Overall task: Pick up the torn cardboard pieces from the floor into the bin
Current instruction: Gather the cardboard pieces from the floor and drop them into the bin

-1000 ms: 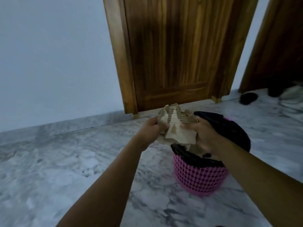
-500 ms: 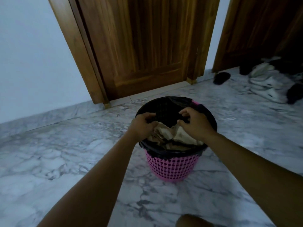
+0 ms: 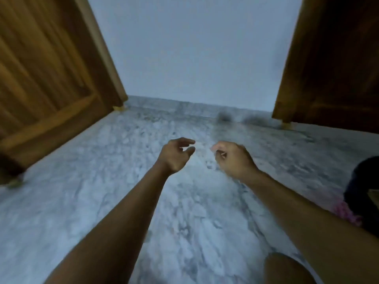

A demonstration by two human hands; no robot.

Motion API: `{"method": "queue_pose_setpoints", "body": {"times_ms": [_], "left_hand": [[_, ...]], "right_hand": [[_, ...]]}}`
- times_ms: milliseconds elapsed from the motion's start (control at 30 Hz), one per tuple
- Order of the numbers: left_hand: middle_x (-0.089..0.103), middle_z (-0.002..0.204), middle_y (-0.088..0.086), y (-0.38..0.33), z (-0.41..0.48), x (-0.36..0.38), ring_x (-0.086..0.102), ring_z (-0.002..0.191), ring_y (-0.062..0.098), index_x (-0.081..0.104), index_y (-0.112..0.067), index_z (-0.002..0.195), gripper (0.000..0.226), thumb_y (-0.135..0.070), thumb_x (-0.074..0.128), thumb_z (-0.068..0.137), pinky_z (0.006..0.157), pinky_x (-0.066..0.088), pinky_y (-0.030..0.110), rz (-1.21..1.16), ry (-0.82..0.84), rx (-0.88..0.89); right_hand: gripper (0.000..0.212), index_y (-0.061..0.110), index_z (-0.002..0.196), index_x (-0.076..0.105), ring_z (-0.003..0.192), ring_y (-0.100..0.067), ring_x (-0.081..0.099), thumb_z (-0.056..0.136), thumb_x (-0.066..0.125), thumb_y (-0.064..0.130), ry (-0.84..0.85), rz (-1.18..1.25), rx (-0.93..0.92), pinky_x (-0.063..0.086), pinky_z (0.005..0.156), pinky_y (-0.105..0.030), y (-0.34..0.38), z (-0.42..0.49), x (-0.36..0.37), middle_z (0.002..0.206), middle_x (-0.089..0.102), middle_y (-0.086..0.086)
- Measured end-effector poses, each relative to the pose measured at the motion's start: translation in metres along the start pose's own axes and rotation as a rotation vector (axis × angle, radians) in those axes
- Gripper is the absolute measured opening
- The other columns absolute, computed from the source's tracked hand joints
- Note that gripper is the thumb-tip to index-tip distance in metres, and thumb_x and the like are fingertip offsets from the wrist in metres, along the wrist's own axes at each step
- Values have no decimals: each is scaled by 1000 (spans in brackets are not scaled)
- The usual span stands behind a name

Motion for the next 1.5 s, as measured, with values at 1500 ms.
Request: {"method": "queue_pose_setpoints", "body": {"times_ms": [1500], "left_hand": [[52, 141, 12, 630, -707, -464, 53, 124, 27, 55, -19, 135, 51, -32, 70, 88, 83, 40, 25, -201, -663, -1273]], "right_hand": [[68, 33, 146, 39, 124, -28, 52, 87, 71, 37, 1278, -570, -819, 49, 98, -38, 578, -376, 766, 140, 49, -7]]}}
Point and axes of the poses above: each hand's wrist, its own z-axis towards the middle knuckle, its own x-axis out of the palm, y = z × x, the point moved 3 cm from there along z, towards the middle knuckle
